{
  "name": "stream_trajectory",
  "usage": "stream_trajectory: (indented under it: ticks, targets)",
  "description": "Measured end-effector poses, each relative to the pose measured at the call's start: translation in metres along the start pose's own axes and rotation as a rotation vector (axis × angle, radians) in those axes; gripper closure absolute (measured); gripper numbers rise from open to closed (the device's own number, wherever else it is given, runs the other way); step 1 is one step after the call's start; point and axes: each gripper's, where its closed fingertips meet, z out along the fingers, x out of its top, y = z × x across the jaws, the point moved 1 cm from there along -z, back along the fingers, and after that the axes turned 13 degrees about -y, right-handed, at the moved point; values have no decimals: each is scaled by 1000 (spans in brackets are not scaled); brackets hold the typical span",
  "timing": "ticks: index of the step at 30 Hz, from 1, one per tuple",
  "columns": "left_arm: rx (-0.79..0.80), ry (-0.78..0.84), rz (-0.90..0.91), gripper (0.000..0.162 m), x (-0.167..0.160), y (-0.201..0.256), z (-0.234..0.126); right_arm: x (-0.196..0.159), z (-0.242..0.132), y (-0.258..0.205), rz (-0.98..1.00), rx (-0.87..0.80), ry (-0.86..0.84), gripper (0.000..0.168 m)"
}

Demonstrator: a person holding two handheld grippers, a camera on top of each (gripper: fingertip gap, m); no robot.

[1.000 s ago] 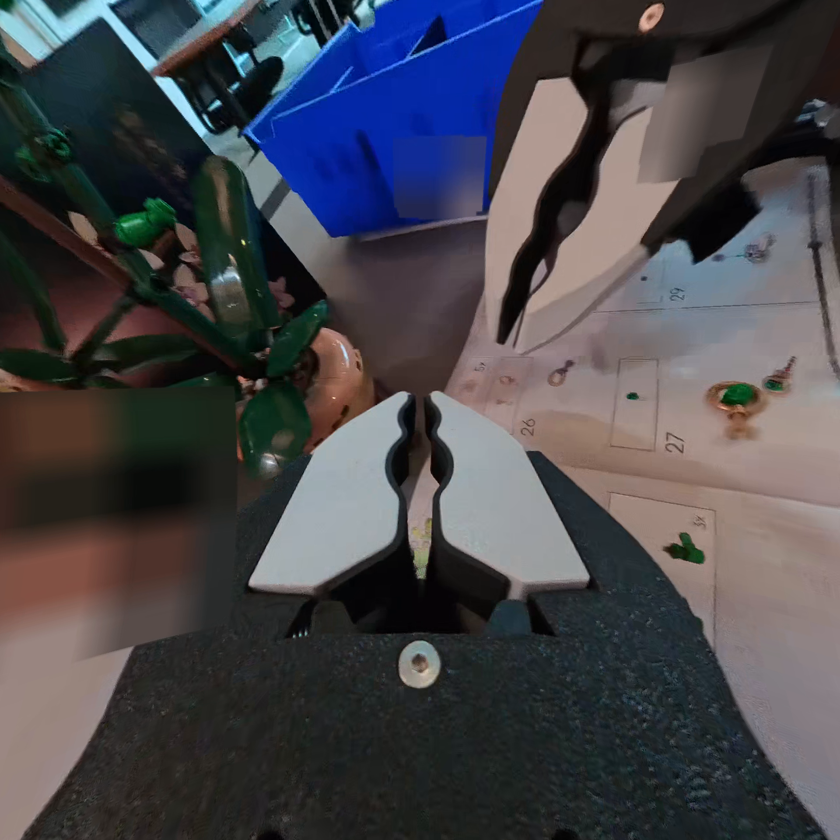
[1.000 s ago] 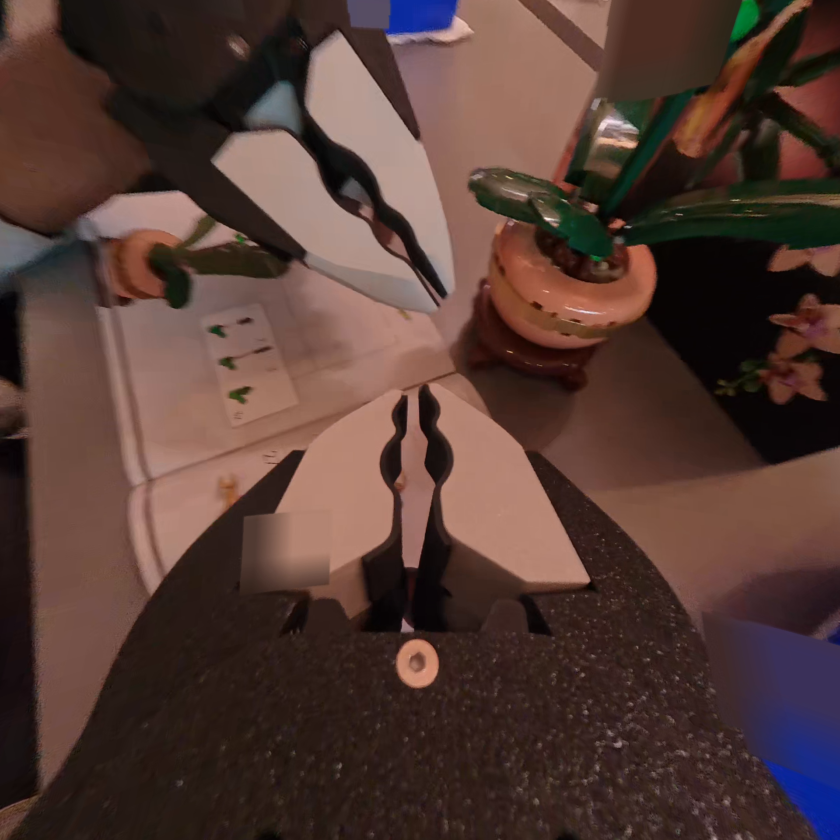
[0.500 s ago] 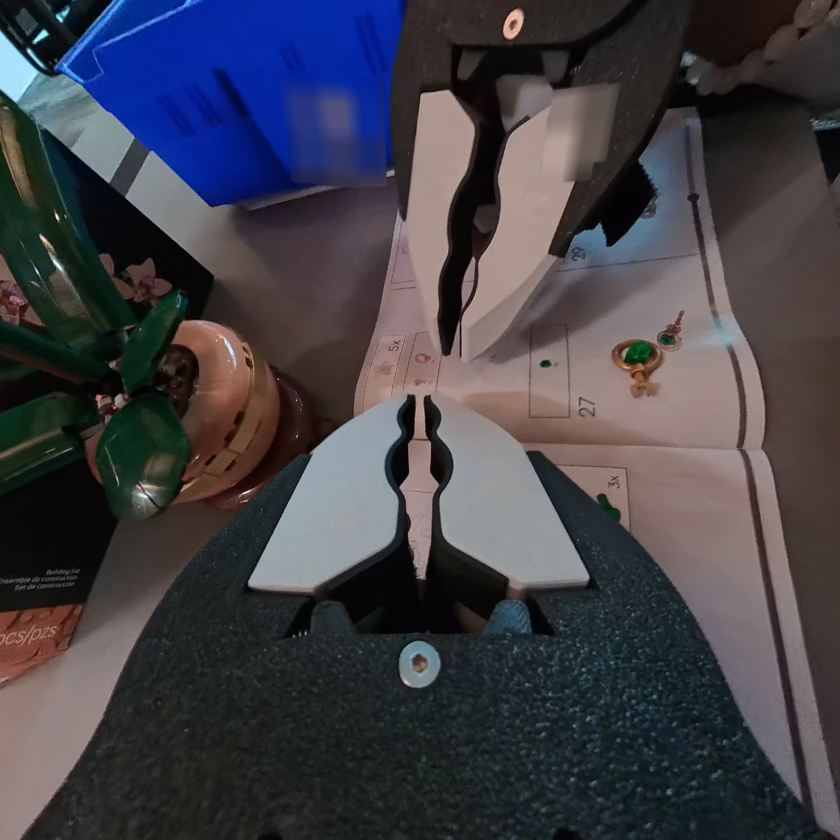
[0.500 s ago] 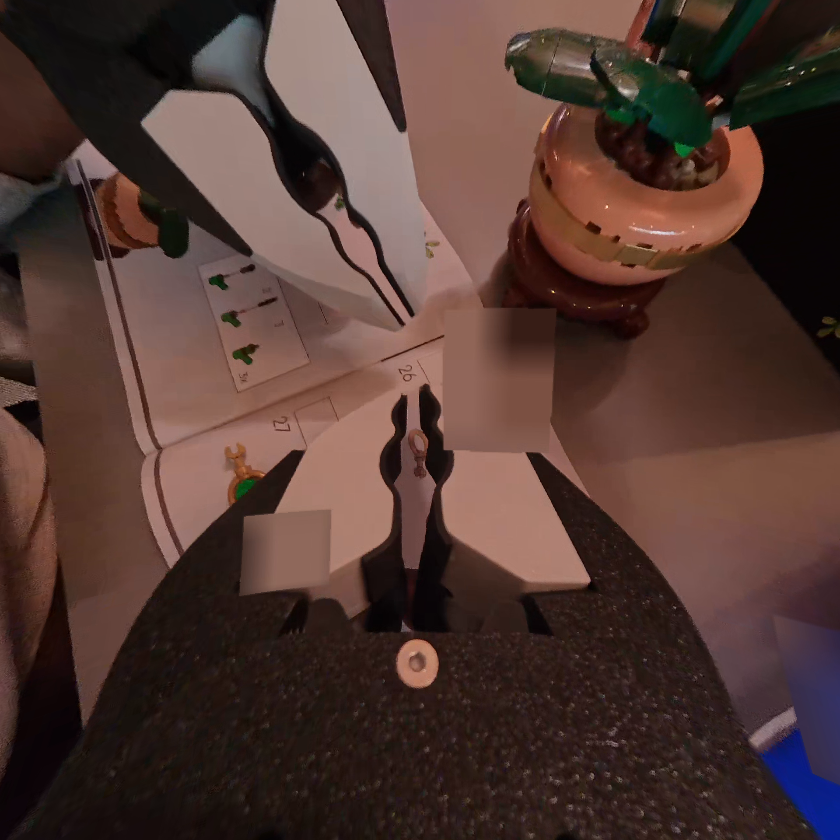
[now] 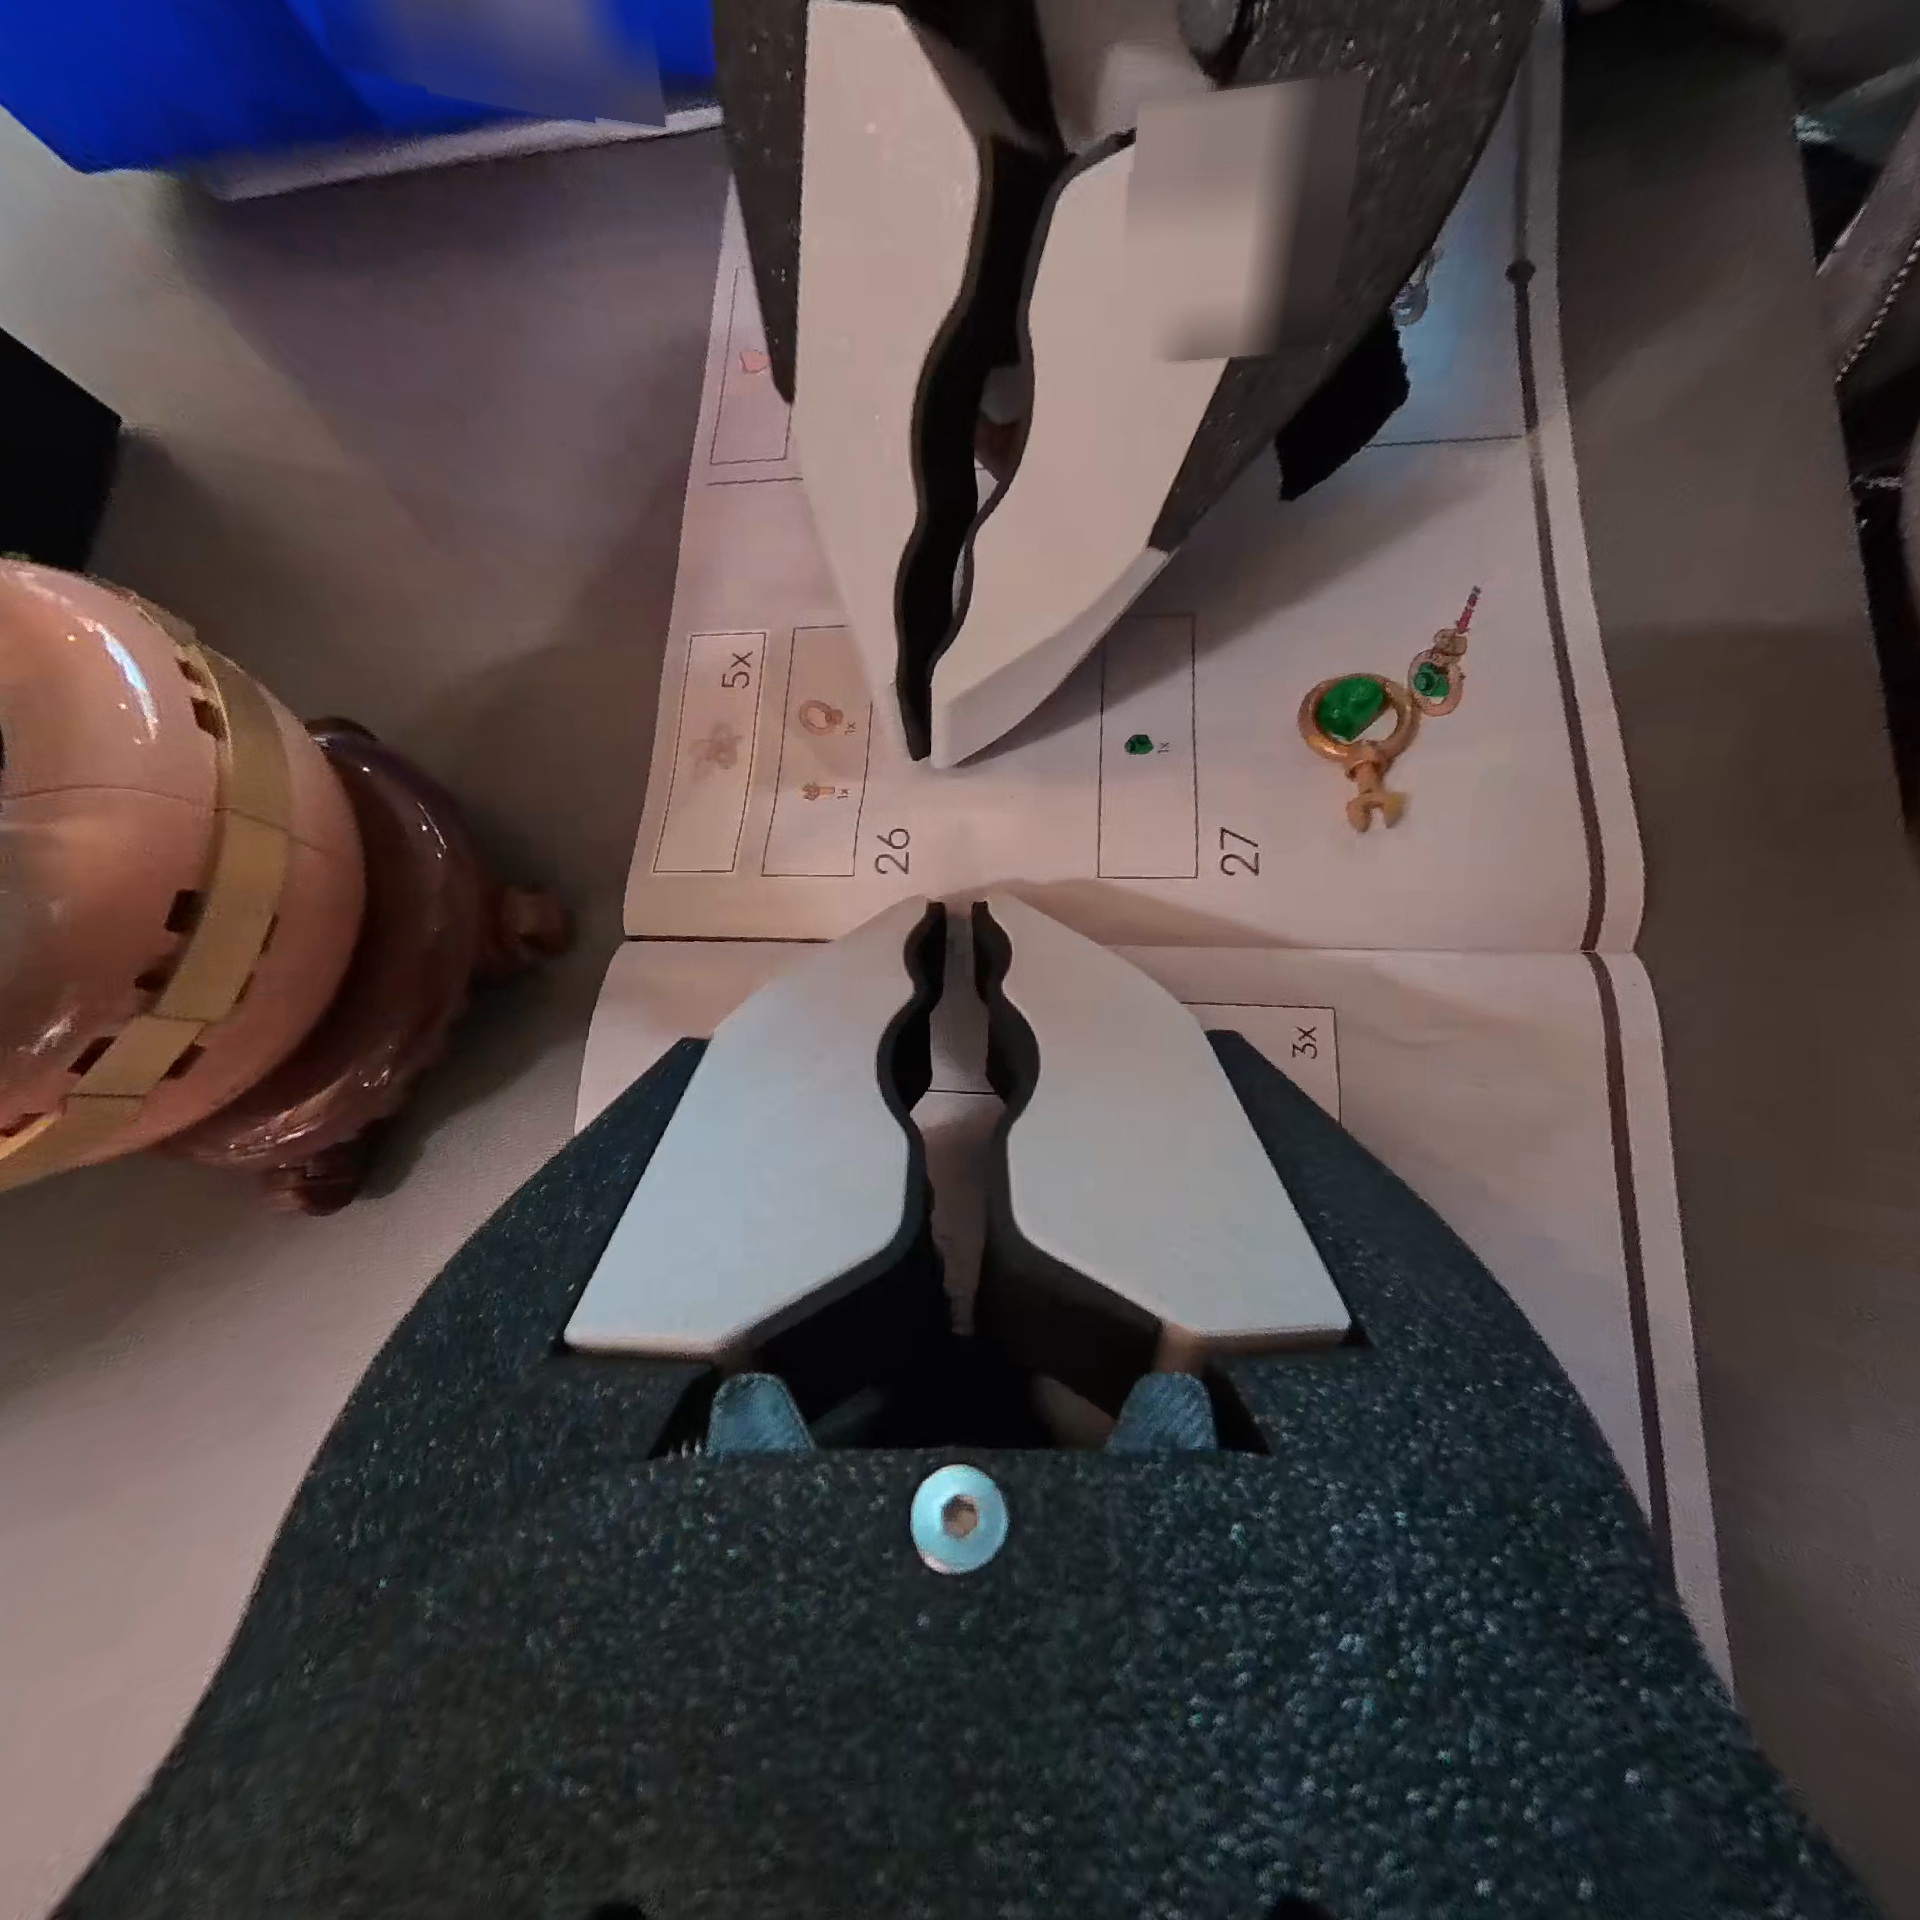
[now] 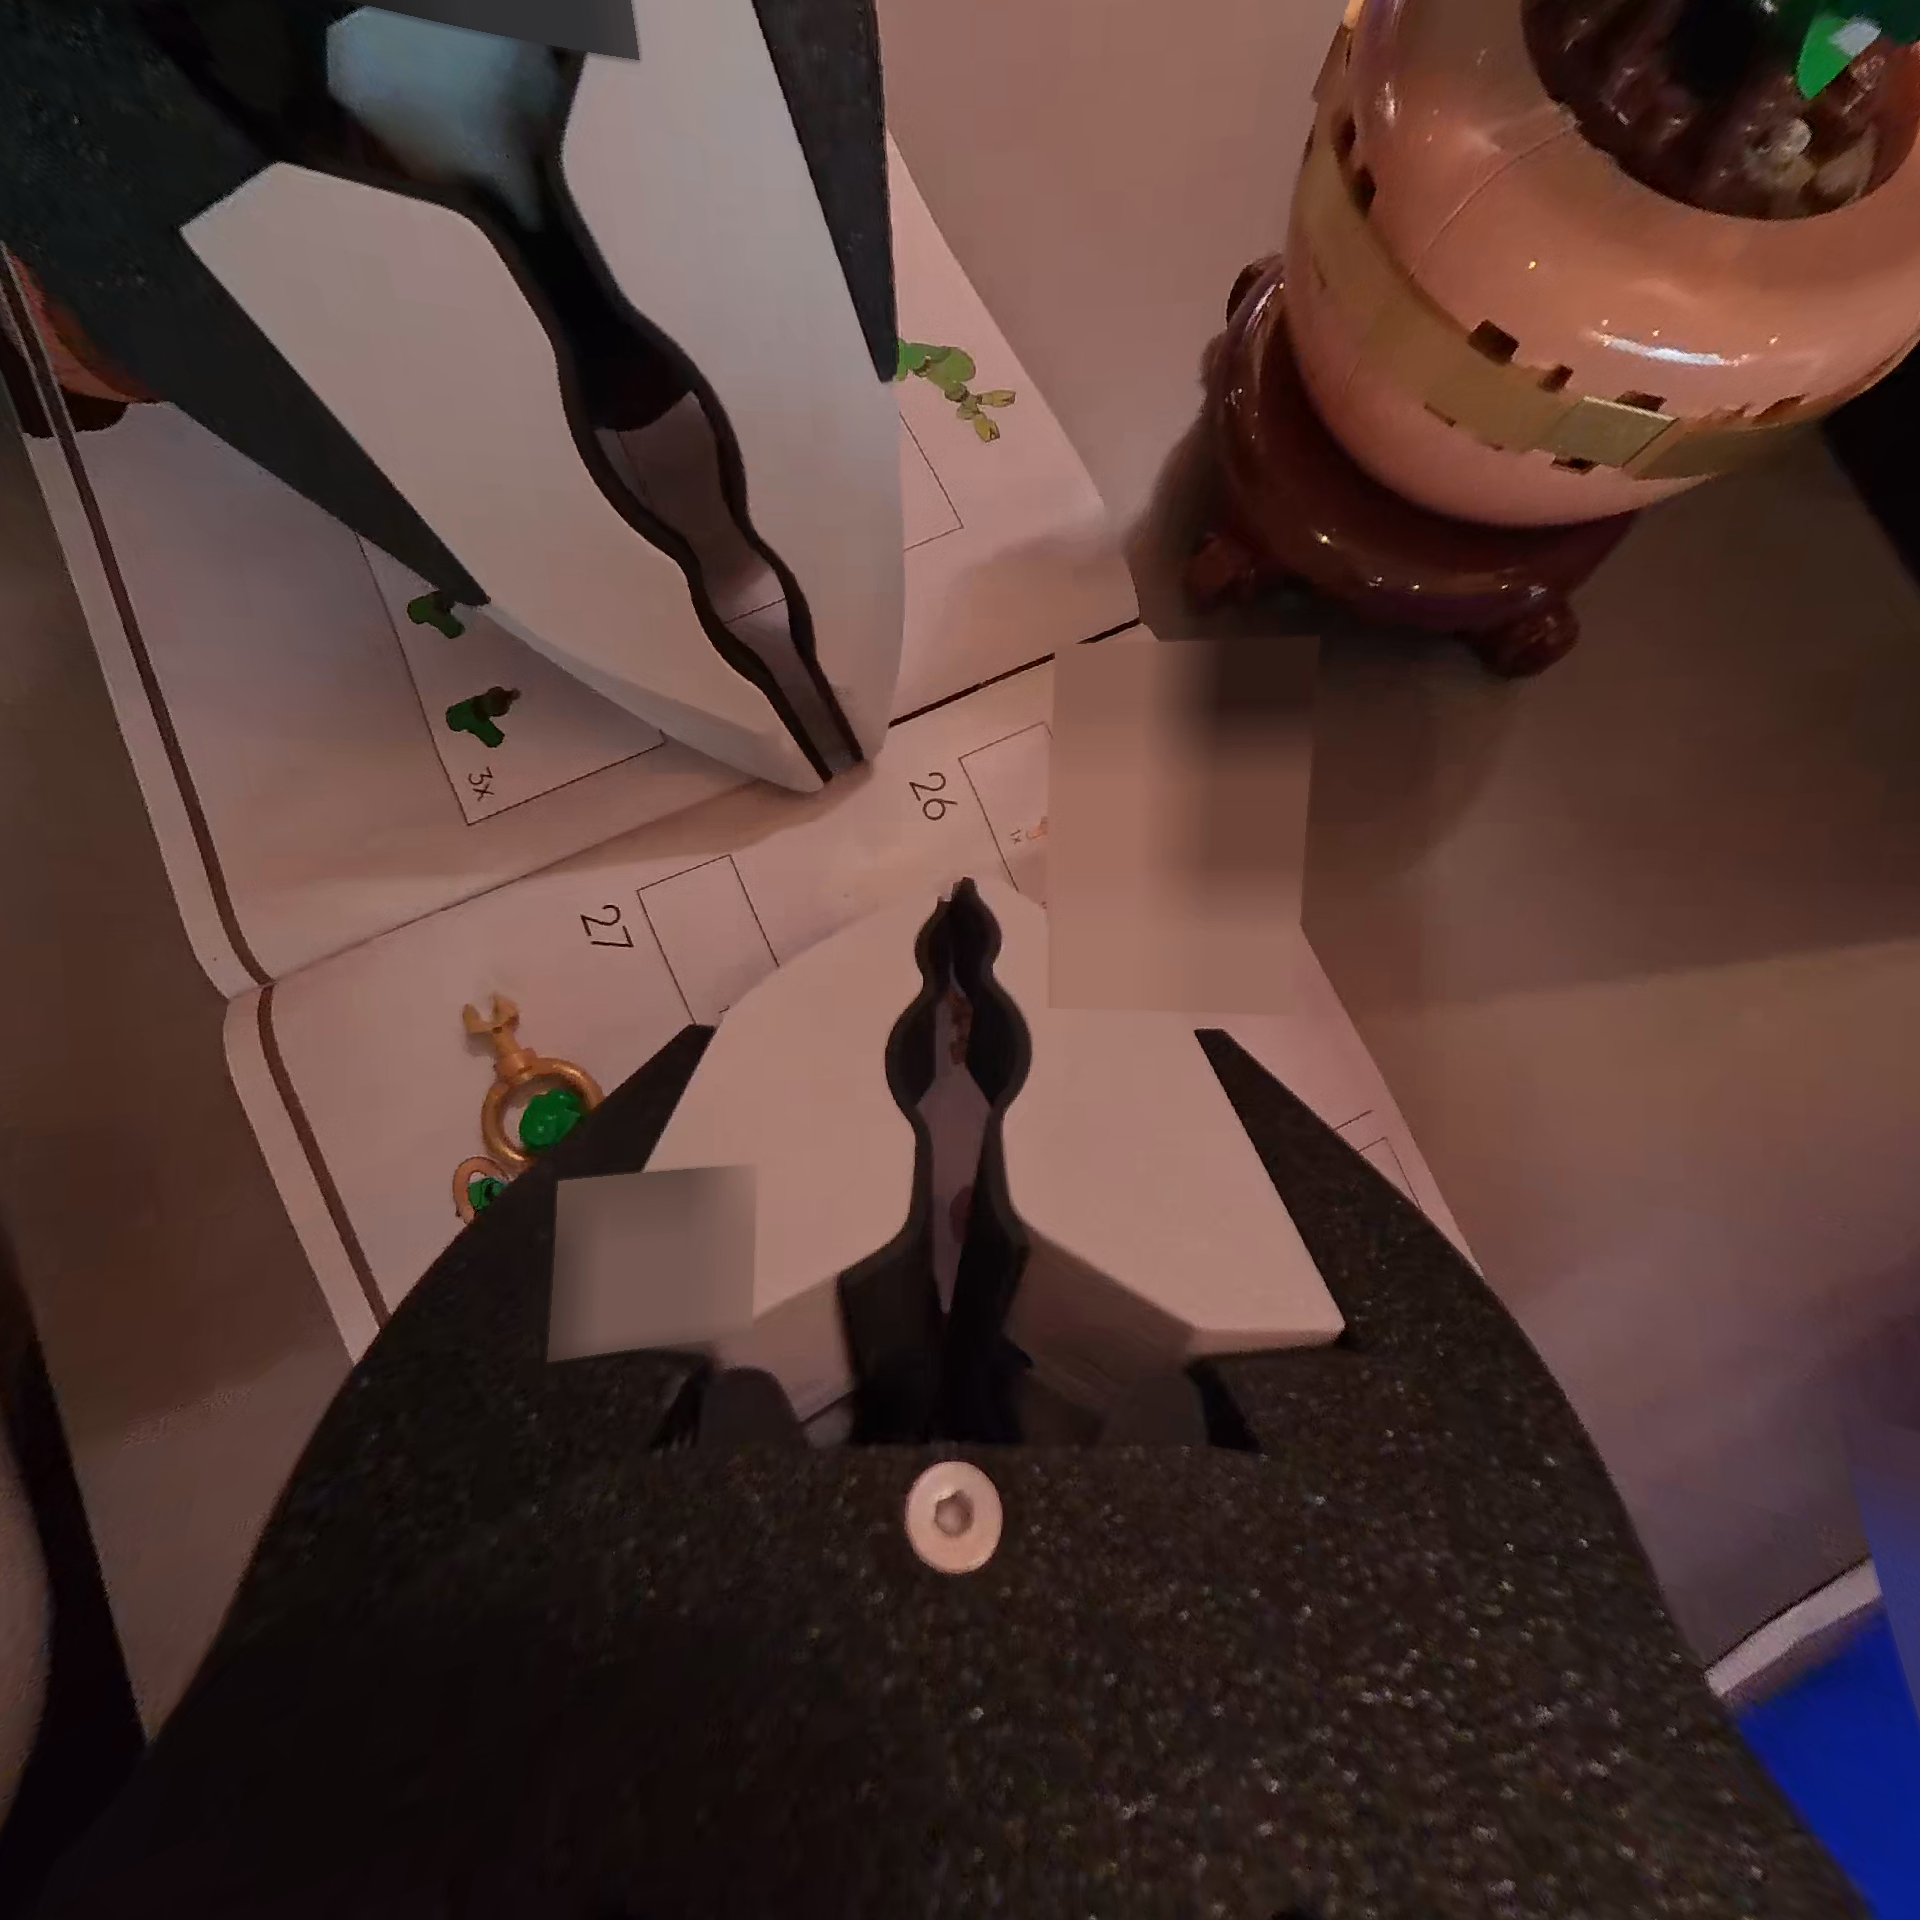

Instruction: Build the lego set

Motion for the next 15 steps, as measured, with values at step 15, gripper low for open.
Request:
stream_trajectory:
  ticks: [15]
  targets:
    - [-80,18,-145,158,-1,-1,0,1,0,1,-18,-32,-1,168]
